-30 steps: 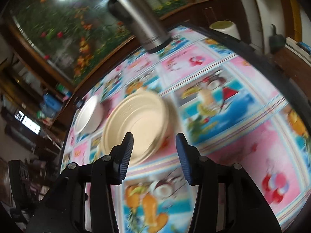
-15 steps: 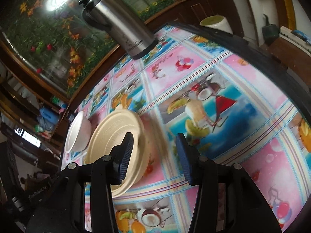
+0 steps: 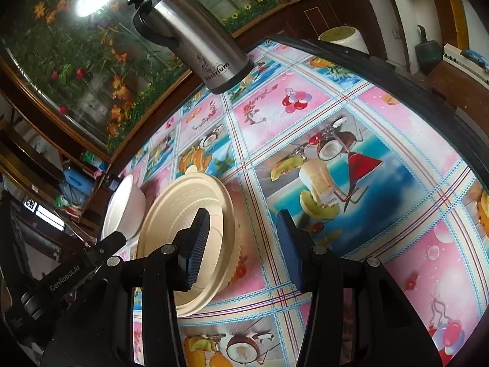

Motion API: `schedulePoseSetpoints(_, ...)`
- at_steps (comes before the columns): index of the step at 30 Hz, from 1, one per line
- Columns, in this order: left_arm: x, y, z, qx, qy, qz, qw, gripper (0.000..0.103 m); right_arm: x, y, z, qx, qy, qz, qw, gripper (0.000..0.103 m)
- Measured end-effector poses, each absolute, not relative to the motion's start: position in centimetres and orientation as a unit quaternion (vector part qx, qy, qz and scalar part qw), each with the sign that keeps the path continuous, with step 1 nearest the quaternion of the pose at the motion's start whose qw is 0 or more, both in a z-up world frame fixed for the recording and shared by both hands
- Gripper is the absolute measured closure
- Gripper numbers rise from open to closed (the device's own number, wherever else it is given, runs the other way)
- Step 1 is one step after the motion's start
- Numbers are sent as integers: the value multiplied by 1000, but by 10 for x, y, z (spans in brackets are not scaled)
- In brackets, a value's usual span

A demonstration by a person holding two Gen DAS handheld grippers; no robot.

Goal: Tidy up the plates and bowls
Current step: 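Grasp the beige bowl rim with both grippers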

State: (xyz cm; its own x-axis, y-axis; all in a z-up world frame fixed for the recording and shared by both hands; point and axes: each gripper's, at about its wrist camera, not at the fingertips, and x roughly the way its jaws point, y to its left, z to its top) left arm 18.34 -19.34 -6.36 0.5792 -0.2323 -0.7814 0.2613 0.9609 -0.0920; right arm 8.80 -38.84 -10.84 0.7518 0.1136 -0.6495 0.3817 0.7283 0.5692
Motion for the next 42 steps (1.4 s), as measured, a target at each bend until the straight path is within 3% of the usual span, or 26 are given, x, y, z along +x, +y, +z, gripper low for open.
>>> schedulePoseSetpoints(22, 176, -205, -87, 53, 453, -172, 873, 50, 100, -374, -115, 335, 353, -81, 870, 58)
schedulePoseSetpoints(42, 188, -198, -108, 9, 507, -202, 838, 51, 102, -383, -126, 373, 380, -63, 844, 58)
